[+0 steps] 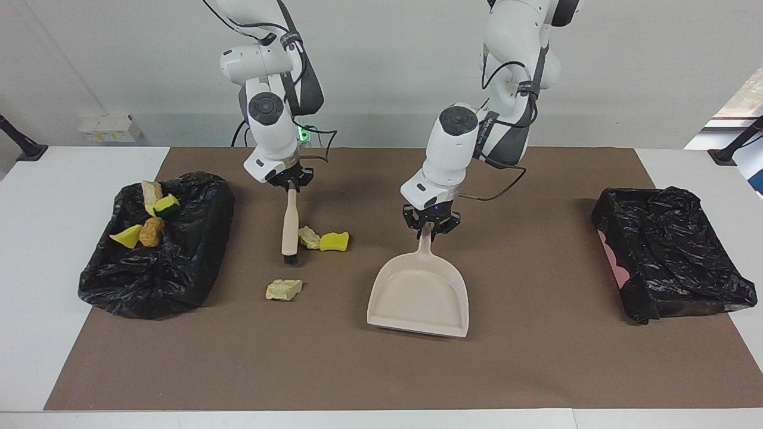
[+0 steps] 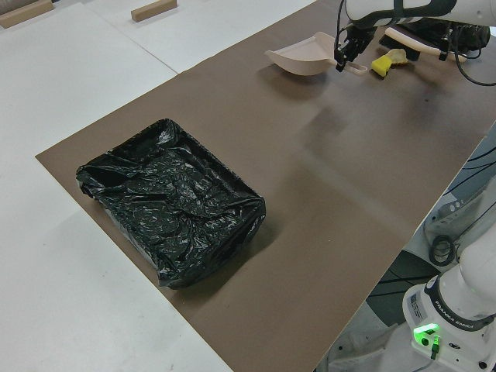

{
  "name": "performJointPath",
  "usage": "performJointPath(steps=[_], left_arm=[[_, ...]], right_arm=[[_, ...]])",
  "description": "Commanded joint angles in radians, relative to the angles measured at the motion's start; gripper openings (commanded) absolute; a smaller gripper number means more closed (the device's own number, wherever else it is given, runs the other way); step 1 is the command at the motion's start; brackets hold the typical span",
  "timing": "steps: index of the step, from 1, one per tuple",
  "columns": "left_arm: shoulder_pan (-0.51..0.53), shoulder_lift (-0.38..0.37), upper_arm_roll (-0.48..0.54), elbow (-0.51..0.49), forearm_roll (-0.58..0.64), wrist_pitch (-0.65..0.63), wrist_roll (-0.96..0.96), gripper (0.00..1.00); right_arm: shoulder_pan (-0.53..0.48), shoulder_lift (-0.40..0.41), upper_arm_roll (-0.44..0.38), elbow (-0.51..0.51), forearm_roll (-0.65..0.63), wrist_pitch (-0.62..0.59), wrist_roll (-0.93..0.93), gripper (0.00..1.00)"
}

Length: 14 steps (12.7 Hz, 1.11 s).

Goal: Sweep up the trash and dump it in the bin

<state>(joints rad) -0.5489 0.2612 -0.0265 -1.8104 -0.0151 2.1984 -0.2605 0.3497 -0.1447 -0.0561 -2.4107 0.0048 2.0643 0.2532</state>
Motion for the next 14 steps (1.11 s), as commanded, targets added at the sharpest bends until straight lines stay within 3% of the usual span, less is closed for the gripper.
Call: performJointPath(steps=[1, 3, 8, 12, 14], left_arm=[[0.044, -0.075, 0.000, -0.017, 0.015, -0.110, 0.233, 0.00], [0.099, -0.096, 0.000, -0.021, 0.015, -0.195, 0.514, 0.00], [0.210, -0.114, 0.000, -0.072, 0.038, -0.215, 1.047, 0.00], [0.224, -0.177, 0.000, -0.206, 0.107, -0.108, 1.127, 0.00], [0.224, -0.192, 0.000, -0.257, 0.119, -0.069, 1.281, 0.00]], right_arm=[[0.044, 0.026, 0.004, 0.007, 0.018, 0.017, 0.058, 0.00], [0.071, 0.034, 0.004, 0.008, 0.018, 0.055, 0.092, 0.00], [0.083, 0.039, 0.005, 0.008, 0.018, 0.060, 0.092, 0.00], [0.135, 0.046, 0.005, 0.022, 0.067, 0.063, 0.090, 0.00], [0.159, 0.051, 0.005, 0.038, 0.101, 0.060, 0.090, 0.00]])
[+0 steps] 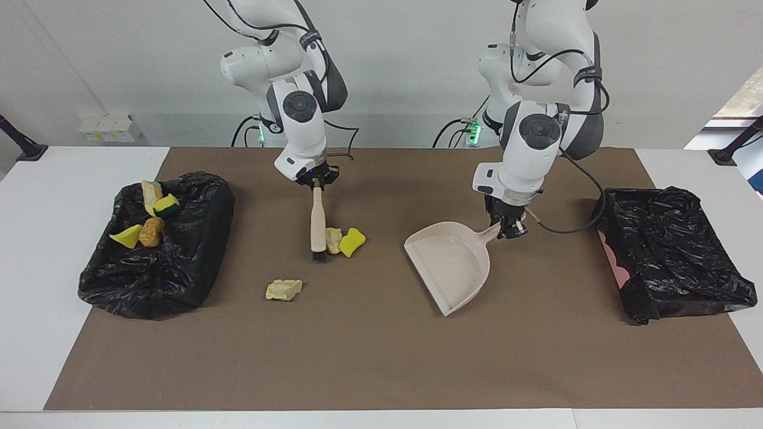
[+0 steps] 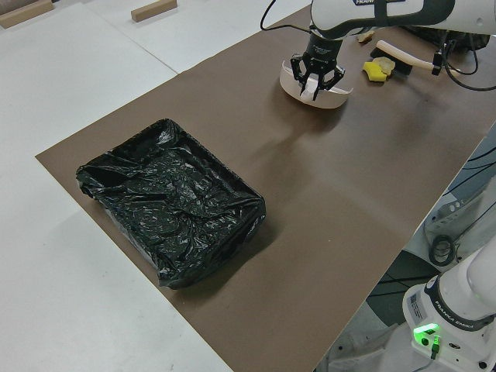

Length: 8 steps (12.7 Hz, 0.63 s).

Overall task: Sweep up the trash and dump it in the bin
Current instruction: 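Sweep the yellow sponge and nugget into the dustpan with the right gripper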

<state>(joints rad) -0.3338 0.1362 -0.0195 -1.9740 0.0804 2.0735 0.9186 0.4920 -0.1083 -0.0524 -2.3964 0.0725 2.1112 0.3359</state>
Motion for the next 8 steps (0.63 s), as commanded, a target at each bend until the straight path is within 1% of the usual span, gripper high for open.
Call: performJointPath(steps=[1, 2, 4, 6, 8], left_arm=[[0.006, -0.069, -0.007, -0.104, 0.024, 0.060, 0.111, 0.00], [0.003, -0.075, -0.008, -0.112, 0.024, 0.059, 0.115, 0.00], [-0.002, -0.108, -0.008, -0.172, 0.024, 0.072, 0.111, 0.00], [0.004, -0.127, -0.008, -0.204, 0.024, 0.088, 0.117, 0.00], [0.006, -0.130, -0.008, -0.212, 0.024, 0.083, 0.106, 0.00]], right_arm=[[0.042, 0.036, 0.002, 0.043, 0.035, 0.013, 0.023, 0.00], [0.069, 0.079, 0.002, 0.077, 0.035, 0.013, 0.060, 0.00], [0.101, 0.149, 0.003, 0.153, 0.041, 0.009, 0.103, 0.00], [0.183, 0.215, 0.003, 0.221, 0.100, 0.019, 0.138, 0.00], [0.242, 0.269, 0.003, 0.301, 0.147, 0.021, 0.160, 0.00]])
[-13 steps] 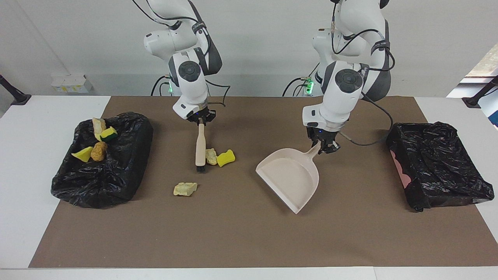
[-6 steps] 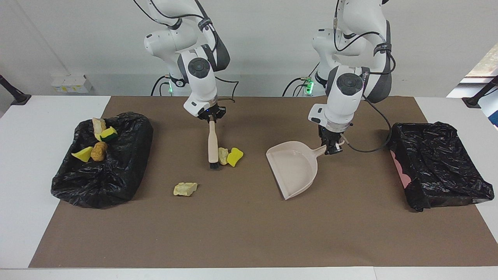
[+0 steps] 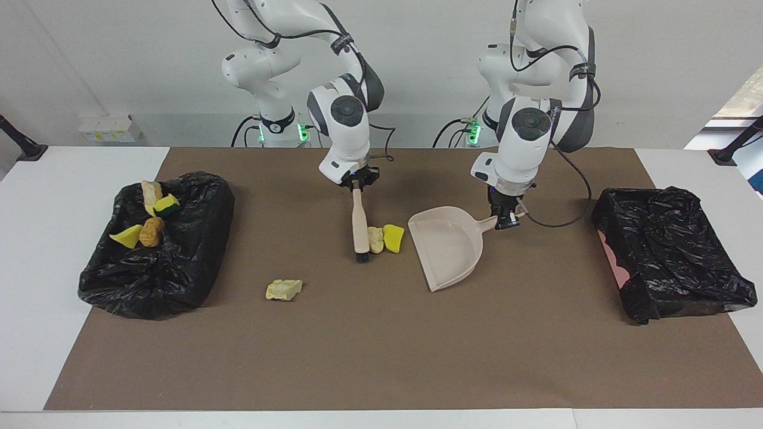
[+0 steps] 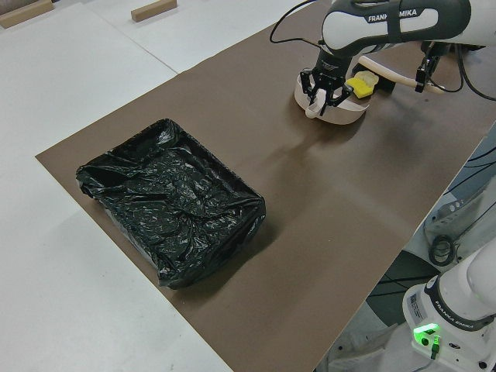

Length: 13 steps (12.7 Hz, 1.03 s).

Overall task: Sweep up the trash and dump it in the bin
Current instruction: 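Sweep the yellow sponge and nugget into the dustpan with the right gripper, then sweep the far nugget toward the dustpan with the right gripper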

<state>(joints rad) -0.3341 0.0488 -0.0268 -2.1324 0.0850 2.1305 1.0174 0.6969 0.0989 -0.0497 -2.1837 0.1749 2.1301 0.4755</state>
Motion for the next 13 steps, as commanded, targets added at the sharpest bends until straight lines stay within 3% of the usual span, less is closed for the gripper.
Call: performJointPath(steps=[1, 4, 6, 9, 13], left_arm=[[0.007, -0.043, -0.001, -0.052, 0.019, 0.026, 0.004, 0.00], [0.010, -0.041, 0.001, -0.049, 0.019, 0.034, 0.004, 0.00], [0.010, -0.041, 0.001, -0.050, 0.018, 0.032, 0.004, 0.00], [0.009, -0.041, 0.001, -0.050, 0.019, 0.034, 0.004, 0.00], [0.023, -0.040, -0.001, -0.047, 0.018, 0.036, 0.004, 0.00]], right_arm=[[0.055, 0.082, 0.001, 0.132, 0.087, 0.001, 0.017, 0.00], [0.102, 0.122, 0.001, 0.231, 0.257, 0.040, 0.006, 0.00], [0.092, 0.122, -0.008, 0.257, 0.247, -0.001, 0.017, 0.00], [-0.028, 0.102, -0.012, 0.312, 0.099, -0.137, 0.012, 0.00], [-0.158, 0.114, -0.012, 0.329, -0.142, -0.200, -0.020, 0.00]])
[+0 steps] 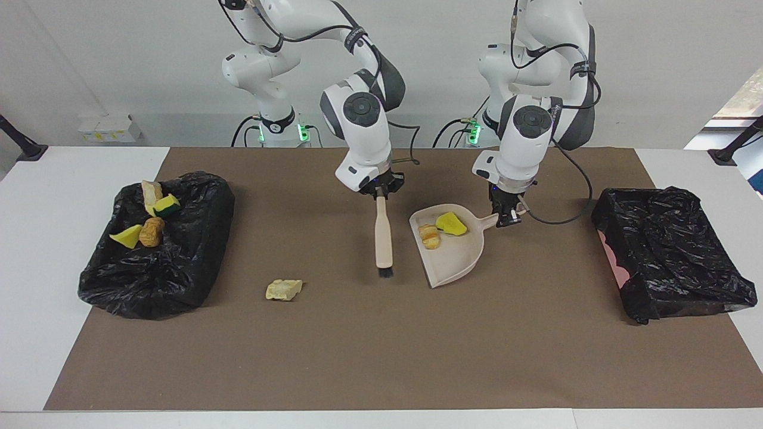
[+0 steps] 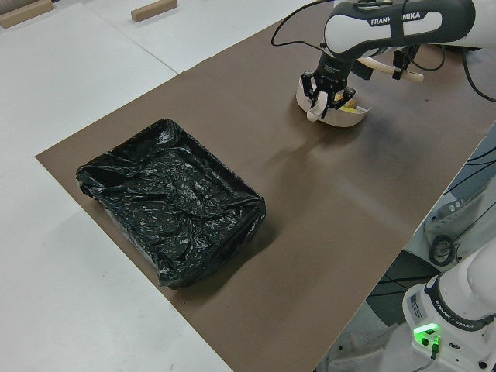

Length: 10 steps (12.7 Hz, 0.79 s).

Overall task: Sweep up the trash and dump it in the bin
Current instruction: 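Sweep the far nugget toward the dustpan with the right gripper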

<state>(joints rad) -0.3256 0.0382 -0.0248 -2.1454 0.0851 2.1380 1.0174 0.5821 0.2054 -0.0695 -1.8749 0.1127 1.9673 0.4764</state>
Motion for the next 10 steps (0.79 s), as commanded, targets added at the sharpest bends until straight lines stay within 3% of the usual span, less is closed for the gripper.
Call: performJointPath(steps=[1, 4, 7, 10], left_arm=[[0.016, -0.029, -0.003, -0.034, 0.018, 0.028, 0.004, 0.00], [0.026, -0.014, -0.003, -0.024, 0.004, 0.077, -0.061, 0.00], [0.029, 0.084, -0.003, 0.070, -0.010, 0.086, -0.126, 0.00], [0.046, 0.091, -0.003, 0.081, -0.051, 0.095, -0.125, 0.00]], right_arm=[[-0.068, 0.012, 0.008, 0.046, -0.138, -0.076, -0.039, 0.00], [-0.152, 0.028, 0.007, 0.069, -0.283, -0.134, -0.123, 0.00], [-0.257, 0.042, 0.008, 0.046, -0.379, -0.133, -0.171, 0.00], [-0.329, 0.040, 0.008, -0.038, -0.396, -0.055, -0.271, 0.00]])
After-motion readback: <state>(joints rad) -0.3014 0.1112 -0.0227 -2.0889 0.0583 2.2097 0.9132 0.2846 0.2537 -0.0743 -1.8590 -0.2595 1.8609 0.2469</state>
